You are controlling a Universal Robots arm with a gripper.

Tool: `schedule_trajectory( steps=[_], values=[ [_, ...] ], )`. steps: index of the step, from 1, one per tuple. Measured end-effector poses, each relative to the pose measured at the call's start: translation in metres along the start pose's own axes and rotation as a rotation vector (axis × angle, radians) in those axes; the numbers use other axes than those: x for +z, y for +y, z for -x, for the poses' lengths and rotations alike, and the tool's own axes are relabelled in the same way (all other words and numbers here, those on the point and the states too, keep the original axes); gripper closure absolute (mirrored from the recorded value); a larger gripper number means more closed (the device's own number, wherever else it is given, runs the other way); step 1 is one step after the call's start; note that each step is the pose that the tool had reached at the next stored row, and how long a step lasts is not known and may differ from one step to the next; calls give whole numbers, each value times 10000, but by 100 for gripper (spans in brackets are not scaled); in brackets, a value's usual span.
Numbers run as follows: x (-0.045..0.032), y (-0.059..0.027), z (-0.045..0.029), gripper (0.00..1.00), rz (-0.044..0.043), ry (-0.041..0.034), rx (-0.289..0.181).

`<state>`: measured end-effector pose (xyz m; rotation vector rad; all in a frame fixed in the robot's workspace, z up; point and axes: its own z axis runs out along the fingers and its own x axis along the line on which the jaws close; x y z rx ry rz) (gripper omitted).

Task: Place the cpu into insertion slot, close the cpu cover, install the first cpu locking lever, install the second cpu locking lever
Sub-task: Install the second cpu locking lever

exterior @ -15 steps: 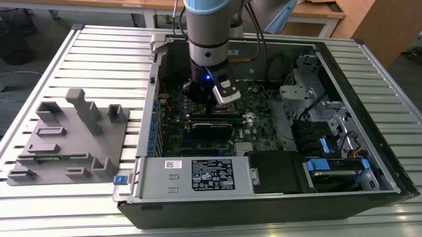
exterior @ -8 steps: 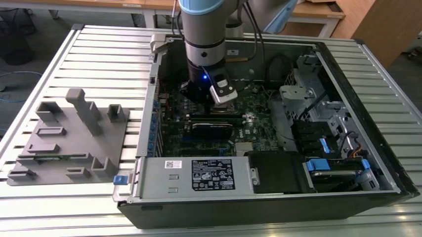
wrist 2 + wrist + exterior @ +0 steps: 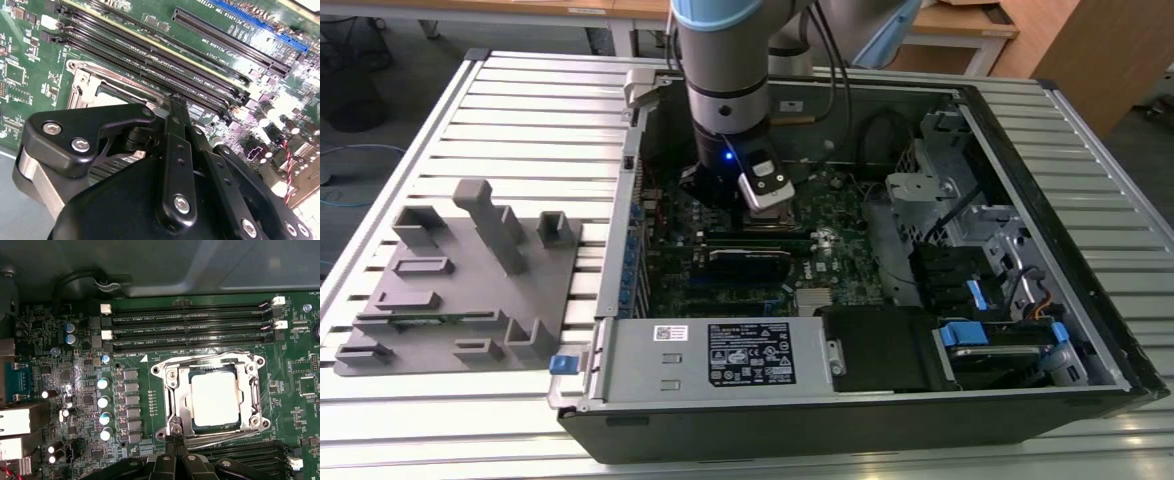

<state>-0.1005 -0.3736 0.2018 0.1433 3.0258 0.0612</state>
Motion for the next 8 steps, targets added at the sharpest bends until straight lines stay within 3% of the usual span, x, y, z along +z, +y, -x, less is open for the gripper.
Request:
schedule_trajectory(
  steps=[8],
  values=[
    [8,-5,-64,89,260,-238,23]
  ],
)
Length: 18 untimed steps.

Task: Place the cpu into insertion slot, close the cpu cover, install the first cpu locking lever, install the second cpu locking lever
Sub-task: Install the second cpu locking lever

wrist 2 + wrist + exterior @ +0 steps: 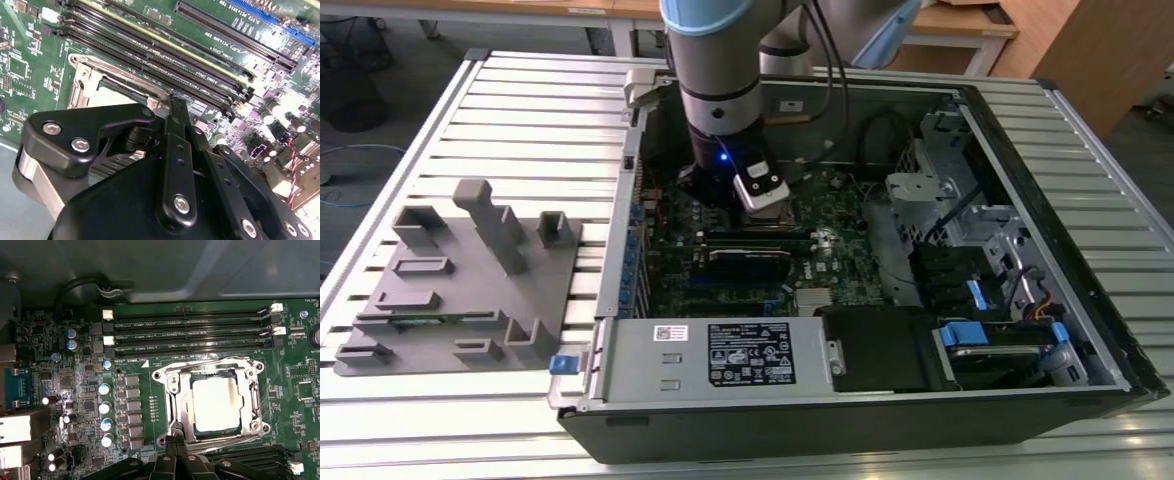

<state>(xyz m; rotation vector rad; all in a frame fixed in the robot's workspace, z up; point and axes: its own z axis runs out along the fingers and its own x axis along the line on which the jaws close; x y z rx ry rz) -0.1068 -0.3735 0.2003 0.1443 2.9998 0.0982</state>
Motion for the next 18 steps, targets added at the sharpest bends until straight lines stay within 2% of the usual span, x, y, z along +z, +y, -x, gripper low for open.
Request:
schedule_trajectory(
  steps=[8,13,18],
  values=[
    [5,-7,-59,89,108,-139,9],
    [6,-6,-60,89,138,-151,13],
    [-59,-2,-52,89,137,-150,17]
  ],
)
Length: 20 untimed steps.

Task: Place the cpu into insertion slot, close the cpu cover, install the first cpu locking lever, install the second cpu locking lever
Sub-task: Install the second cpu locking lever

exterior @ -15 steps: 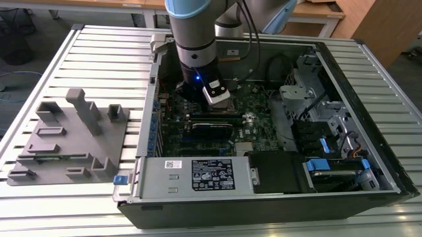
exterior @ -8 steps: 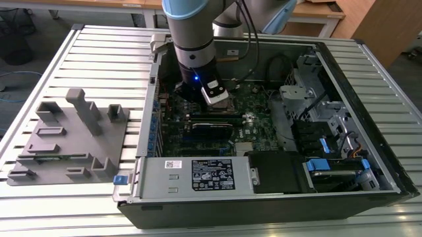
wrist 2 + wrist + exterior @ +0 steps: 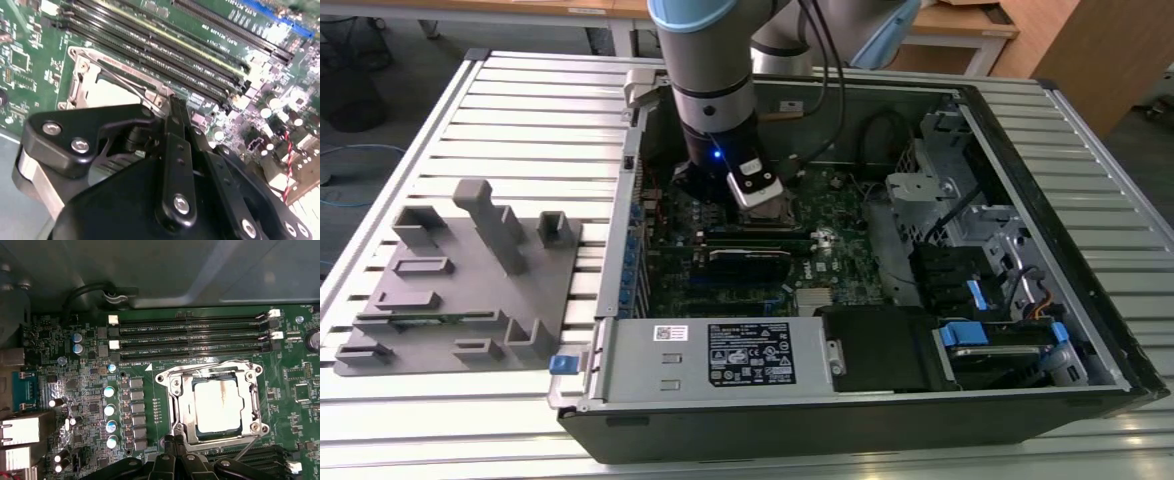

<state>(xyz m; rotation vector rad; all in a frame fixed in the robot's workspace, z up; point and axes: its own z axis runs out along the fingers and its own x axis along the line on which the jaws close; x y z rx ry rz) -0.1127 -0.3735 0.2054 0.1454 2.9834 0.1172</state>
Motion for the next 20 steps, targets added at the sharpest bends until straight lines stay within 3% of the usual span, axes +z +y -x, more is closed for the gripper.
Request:
schedule_trajectory(
  steps=[20],
  values=[
    [-45,4,7,89,0,2,1]
  ],
)
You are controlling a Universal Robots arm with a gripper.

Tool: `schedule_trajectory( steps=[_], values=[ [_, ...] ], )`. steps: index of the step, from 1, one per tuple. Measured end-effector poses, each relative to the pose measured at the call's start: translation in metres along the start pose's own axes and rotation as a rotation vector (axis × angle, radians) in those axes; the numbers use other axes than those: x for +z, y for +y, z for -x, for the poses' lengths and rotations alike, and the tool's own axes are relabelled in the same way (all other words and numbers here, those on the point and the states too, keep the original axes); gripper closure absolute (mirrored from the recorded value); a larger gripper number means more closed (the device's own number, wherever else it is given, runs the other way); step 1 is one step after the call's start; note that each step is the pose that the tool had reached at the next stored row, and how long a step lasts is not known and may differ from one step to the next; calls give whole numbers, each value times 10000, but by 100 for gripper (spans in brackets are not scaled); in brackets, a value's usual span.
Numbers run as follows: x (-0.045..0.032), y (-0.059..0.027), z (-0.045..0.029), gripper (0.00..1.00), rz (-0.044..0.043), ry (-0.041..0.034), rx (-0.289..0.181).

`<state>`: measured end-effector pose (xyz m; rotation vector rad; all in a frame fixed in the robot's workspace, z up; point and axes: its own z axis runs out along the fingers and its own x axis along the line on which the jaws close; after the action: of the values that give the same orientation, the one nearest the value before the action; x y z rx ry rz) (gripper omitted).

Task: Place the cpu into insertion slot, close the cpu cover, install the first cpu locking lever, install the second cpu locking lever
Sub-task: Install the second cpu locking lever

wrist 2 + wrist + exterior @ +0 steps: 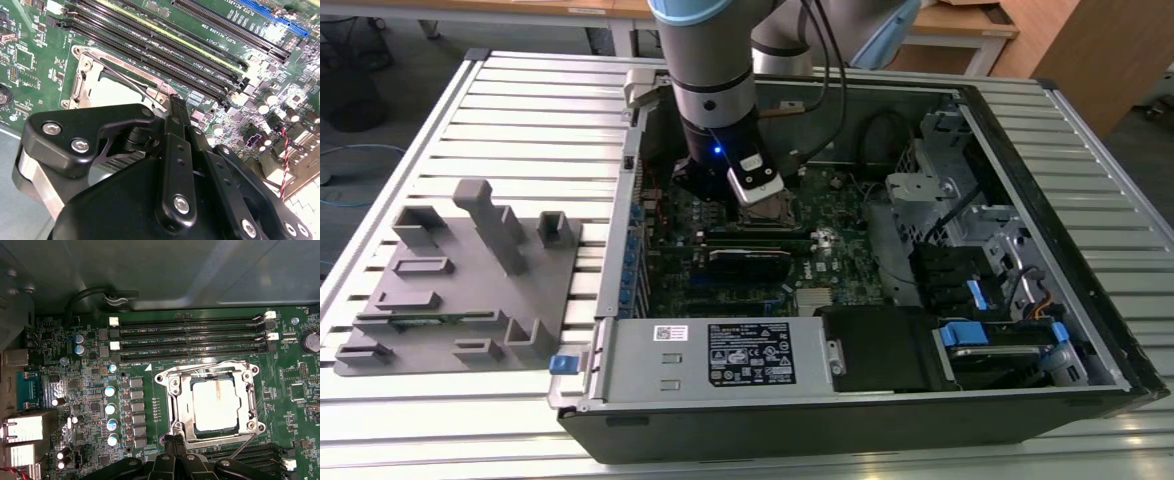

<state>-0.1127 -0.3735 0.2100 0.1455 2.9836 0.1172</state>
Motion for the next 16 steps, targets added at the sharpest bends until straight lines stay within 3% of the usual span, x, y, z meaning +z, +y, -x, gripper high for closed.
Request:
schedule_trajectory(
  steps=[9,16],
  values=[
    [-24,2,3,89,-2,1,0],
    [-121,11,18,89,1,1,0]
  ],
)
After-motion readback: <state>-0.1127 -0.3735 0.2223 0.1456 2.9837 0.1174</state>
